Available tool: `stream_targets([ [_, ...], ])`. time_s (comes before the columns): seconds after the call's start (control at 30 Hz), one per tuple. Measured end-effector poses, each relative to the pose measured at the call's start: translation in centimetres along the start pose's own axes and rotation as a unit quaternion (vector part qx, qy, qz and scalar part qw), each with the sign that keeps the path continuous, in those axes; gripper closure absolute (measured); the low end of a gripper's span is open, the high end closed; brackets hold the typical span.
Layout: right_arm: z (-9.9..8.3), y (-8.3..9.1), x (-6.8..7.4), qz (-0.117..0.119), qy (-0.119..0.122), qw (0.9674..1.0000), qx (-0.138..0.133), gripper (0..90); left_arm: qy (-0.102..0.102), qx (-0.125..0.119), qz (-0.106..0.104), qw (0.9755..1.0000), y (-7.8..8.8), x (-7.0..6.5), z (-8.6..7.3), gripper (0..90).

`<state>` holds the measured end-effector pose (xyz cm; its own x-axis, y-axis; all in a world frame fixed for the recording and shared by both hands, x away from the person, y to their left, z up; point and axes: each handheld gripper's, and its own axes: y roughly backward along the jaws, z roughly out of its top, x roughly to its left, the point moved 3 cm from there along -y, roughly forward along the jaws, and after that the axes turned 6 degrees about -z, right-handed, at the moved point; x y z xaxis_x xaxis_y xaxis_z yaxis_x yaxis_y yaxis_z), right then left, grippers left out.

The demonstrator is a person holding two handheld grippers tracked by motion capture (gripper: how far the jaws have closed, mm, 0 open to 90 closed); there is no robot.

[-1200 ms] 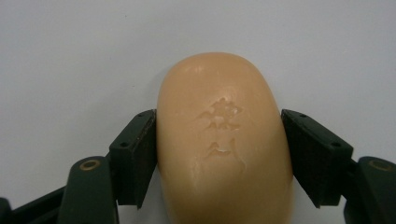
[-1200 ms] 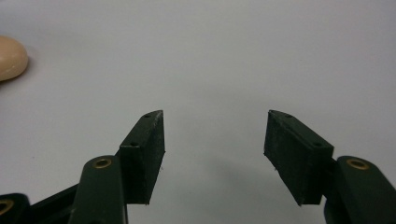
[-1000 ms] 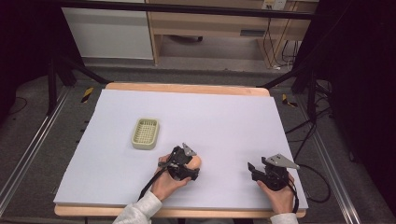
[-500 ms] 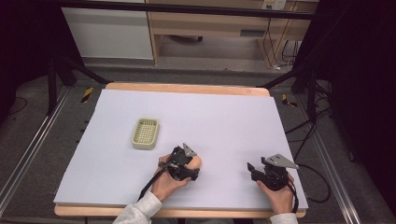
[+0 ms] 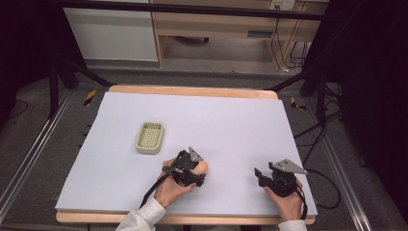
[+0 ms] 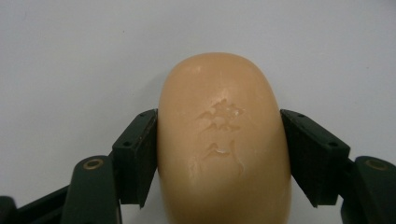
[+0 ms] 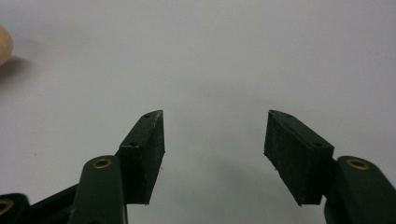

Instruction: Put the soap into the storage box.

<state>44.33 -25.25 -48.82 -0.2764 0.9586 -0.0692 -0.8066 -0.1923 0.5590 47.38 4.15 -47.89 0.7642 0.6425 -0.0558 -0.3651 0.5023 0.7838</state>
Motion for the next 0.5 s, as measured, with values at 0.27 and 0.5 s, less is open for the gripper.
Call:
stream_targets([
  [0.27, 0.0, 0.1, -0.1, -0.001, 0.0, 1.0, -0.003, 37.4, 0.002, -0.016, -0.004, 0.9999, 1.4, 0.1, 0.2, 31.3],
  [0.5, 0.0, 0.1, -0.1, -0.001, 0.0, 1.0, -0.004, 37.0, 0.007, -0.022, 0.001, 0.9997, 2.5, 0.8, 0.0, 31.4],
])
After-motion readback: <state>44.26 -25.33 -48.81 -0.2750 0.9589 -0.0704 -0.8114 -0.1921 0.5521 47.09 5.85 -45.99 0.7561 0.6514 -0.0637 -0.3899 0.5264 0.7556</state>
